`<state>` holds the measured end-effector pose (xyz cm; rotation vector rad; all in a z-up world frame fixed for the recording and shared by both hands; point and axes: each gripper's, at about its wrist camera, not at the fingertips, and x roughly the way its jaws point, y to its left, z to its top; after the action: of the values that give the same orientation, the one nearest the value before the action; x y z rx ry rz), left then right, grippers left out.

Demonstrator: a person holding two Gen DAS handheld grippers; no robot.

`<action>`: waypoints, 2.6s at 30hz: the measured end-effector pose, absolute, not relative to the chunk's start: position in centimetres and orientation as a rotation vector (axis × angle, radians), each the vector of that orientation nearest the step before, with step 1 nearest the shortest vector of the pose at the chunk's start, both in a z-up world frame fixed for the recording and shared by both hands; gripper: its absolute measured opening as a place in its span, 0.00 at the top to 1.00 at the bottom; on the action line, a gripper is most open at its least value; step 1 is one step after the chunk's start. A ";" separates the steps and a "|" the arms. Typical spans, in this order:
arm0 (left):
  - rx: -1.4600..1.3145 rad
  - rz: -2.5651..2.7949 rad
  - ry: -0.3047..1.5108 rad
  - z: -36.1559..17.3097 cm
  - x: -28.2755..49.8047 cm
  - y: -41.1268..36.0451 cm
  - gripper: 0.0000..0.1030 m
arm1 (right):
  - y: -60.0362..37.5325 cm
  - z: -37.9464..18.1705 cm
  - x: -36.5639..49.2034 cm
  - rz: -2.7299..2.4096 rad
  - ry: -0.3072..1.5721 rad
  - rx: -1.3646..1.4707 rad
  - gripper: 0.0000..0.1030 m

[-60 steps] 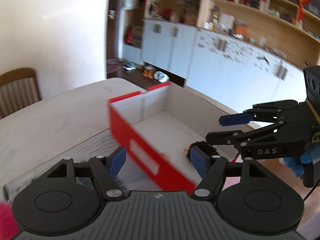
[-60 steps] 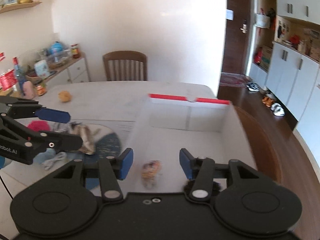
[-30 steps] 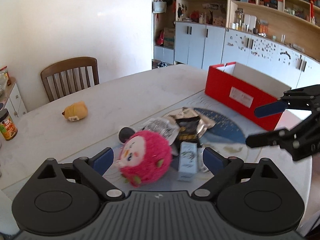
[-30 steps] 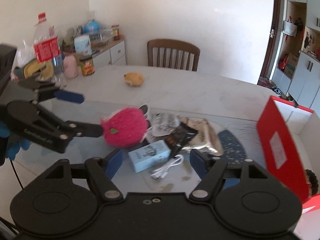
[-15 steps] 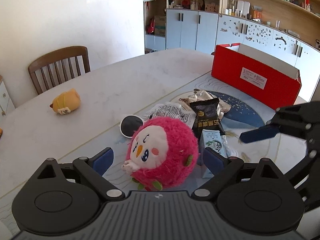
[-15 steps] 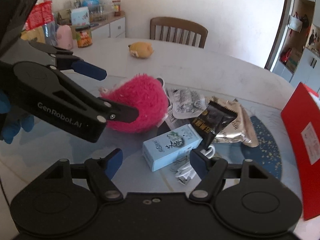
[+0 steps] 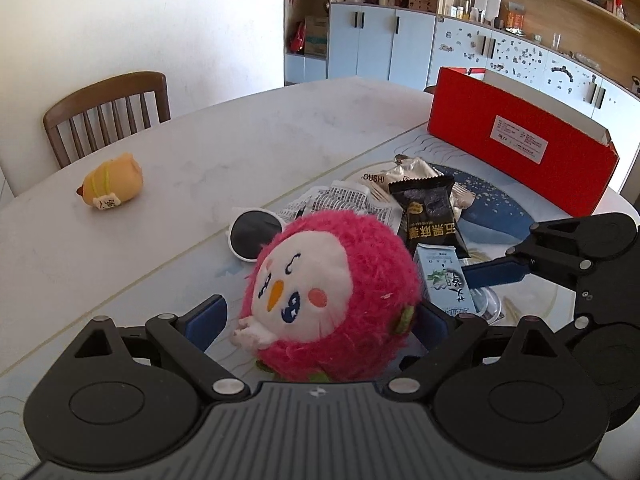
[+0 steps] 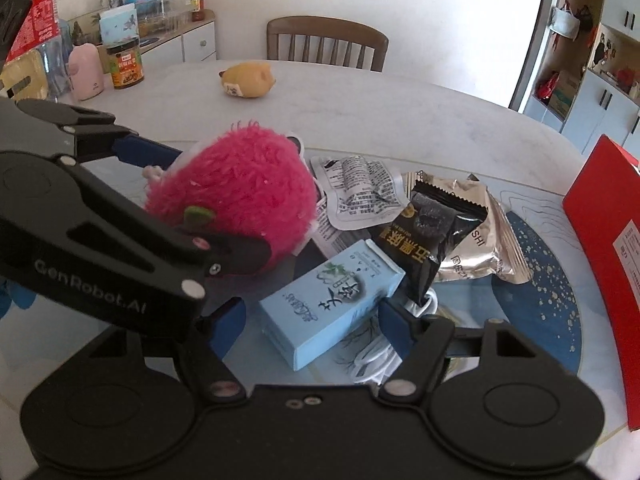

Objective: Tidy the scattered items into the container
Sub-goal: 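Grasp the pink fluffy plush with the left tool while the right tool grasps the light-blue box, then carry the pink plush and light-blue box in both tools into the red box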

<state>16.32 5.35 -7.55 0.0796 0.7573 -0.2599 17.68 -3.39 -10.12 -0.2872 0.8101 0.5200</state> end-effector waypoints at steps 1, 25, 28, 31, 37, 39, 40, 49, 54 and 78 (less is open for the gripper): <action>0.078 -0.262 0.756 -7.6 16.4 5.4 0.06 | -3.4 -10.1 17.8 0.518 0.810 -0.288 0.00; -0.021 -0.203 0.747 -6.3 13.9 6.2 0.32 | -4.7 -8.1 17.1 0.569 0.881 -0.213 0.00; -0.061 -0.184 0.741 -5.8 12.6 6.6 0.33 | -5.4 -7.3 16.5 0.589 0.877 -0.186 0.00; -0.080 -0.175 0.726 -5.1 11.3 6.7 0.33 | -6.1 -6.7 16.0 0.601 0.882 -0.160 0.00; -0.107 -0.166 0.696 -3.3 9.0 6.6 0.33 | -8.0 -4.9 15.2 0.627 0.883 -0.088 0.00; -0.106 -0.171 0.679 -2.5 8.3 6.3 0.33 | -9.0 -4.2 15.0 0.630 0.877 -0.063 0.00; -0.106 -0.173 0.670 -2.0 8.1 6.2 0.33 | -9.6 -3.8 14.9 0.629 0.876 -0.045 0.00; -0.119 -0.199 0.563 2.6 7.5 4.3 0.34 | -16.6 1.7 15.7 0.578 0.741 0.107 0.00; -0.074 -0.247 0.503 5.7 9.3 1.2 0.34 | -21.4 4.9 17.1 0.537 0.642 0.093 0.00; 0.181 -0.480 0.588 5.0 30.9 -23.0 0.34 | -38.8 1.9 30.6 0.362 0.649 -0.025 0.00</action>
<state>30.88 -22.97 5.02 0.1810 0.5876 -0.4799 30.65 -38.85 1.89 -0.0249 0.6486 0.3621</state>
